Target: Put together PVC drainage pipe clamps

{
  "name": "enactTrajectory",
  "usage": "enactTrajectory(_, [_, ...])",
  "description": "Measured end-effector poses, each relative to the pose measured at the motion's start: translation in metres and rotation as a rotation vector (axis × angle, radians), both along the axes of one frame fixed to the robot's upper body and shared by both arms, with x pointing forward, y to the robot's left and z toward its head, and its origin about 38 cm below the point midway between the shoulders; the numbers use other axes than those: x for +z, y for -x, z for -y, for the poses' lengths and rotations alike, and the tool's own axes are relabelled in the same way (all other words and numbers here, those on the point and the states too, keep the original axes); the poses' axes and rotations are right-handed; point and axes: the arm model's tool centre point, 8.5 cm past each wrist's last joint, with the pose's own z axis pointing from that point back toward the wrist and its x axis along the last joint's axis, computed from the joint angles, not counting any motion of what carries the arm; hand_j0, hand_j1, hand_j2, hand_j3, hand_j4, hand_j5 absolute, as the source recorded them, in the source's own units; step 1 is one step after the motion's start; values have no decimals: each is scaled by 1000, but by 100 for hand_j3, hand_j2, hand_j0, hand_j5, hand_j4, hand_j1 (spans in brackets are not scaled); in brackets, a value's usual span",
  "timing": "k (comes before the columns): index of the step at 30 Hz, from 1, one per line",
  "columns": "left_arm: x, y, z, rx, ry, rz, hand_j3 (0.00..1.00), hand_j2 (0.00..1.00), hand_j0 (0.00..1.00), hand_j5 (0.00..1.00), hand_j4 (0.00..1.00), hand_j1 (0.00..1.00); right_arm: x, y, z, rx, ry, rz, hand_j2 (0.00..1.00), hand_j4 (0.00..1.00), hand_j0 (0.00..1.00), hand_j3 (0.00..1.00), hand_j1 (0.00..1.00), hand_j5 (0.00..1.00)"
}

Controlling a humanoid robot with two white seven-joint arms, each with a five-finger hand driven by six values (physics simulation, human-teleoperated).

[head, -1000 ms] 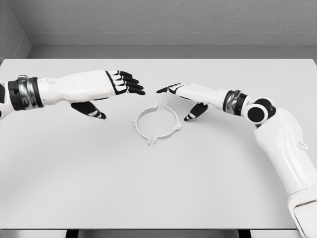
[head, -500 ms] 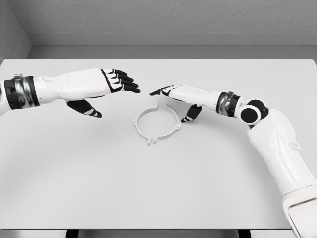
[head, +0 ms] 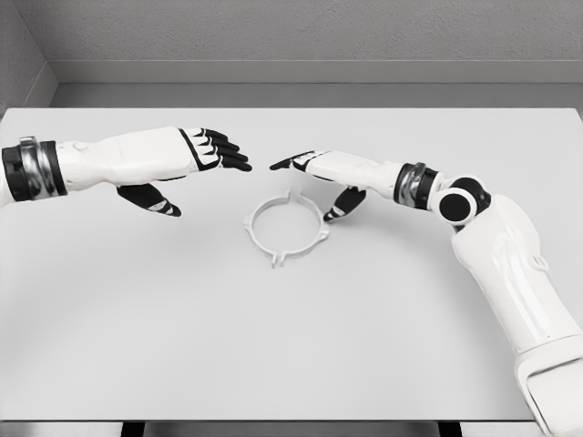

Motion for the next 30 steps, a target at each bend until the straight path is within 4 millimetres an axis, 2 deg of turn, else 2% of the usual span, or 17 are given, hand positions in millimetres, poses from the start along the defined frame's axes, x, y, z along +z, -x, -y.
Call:
enactTrajectory(10, [0, 0, 0, 0, 1, 0, 100, 100, 100, 100, 100, 100, -1, 0, -1, 3, 3, -3, 100, 100, 100, 100, 100, 100])
enactTrajectory(15, [0, 0, 0, 1, 0, 1, 100, 100, 100, 100, 100, 100, 3, -3, 27, -36, 29, 8, 100, 100, 100, 100, 100, 100])
enactTrajectory(18, [0, 0, 0, 1, 0, 1, 100, 100, 100, 100, 100, 100, -6, 12, 44, -46, 38, 10, 100, 100, 100, 100, 100, 100])
enactTrajectory(19, [0, 0, 0, 1, 0, 1, 100, 100, 100, 100, 100, 100, 0, 14, 47, -45, 34, 32, 100, 100, 100, 100, 100, 100])
enactTrajectory(25, [0, 0, 0, 1, 0, 1, 100, 100, 100, 100, 100, 100, 28, 22, 40, -7, 17, 122, 100, 100, 100, 100, 100, 100])
enactTrajectory(27, [0, 0, 0, 1, 0, 1, 100, 100, 100, 100, 100, 100, 28, 24, 36, 6, 20, 125, 100, 100, 100, 100, 100, 100])
enactTrajectory(30, [0, 0, 0, 1, 0, 1, 100, 100, 100, 100, 100, 100, 18, 25, 29, 19, 32, 101, 100, 100, 100, 100, 100, 100])
